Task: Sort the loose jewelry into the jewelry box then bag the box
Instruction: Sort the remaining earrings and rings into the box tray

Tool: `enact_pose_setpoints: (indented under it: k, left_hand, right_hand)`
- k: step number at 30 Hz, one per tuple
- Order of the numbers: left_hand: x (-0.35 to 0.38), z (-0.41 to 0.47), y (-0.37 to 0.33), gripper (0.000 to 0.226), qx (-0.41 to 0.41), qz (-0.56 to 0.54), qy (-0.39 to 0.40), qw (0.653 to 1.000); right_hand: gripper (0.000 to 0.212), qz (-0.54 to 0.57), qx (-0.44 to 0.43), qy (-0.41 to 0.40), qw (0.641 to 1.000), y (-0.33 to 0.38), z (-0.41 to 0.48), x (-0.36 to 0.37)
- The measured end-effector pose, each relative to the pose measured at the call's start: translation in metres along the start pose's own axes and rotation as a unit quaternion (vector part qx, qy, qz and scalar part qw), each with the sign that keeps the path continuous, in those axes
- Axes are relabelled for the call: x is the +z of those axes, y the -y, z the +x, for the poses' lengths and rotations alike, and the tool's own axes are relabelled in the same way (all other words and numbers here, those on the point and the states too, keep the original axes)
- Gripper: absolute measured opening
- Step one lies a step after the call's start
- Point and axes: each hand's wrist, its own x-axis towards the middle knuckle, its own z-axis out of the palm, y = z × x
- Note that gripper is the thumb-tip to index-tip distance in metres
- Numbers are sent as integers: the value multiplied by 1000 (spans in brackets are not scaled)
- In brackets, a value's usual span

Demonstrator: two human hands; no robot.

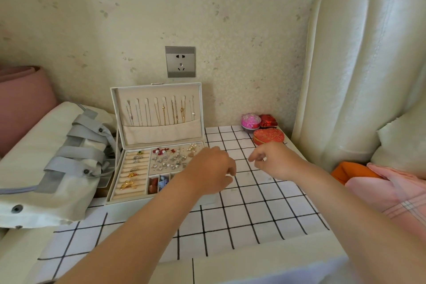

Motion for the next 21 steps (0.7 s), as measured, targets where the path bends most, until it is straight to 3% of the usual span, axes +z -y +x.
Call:
enact_pose_setpoints:
  k: [4, 9, 21]
  left_hand:
    - [9, 15, -8, 19, 1, 76, 92, 993]
    - [21, 30, -18, 17, -12, 97, 160, 982]
    - [32, 34, -20, 14, -38, 84, 143, 985]
  right_hand:
    - [18, 1, 34, -14, 999, -33, -4, -3]
    - [20, 5, 65, 34, 997, -51, -10, -5]
    - [8, -53, 34, 71, 995, -43, -1, 6]
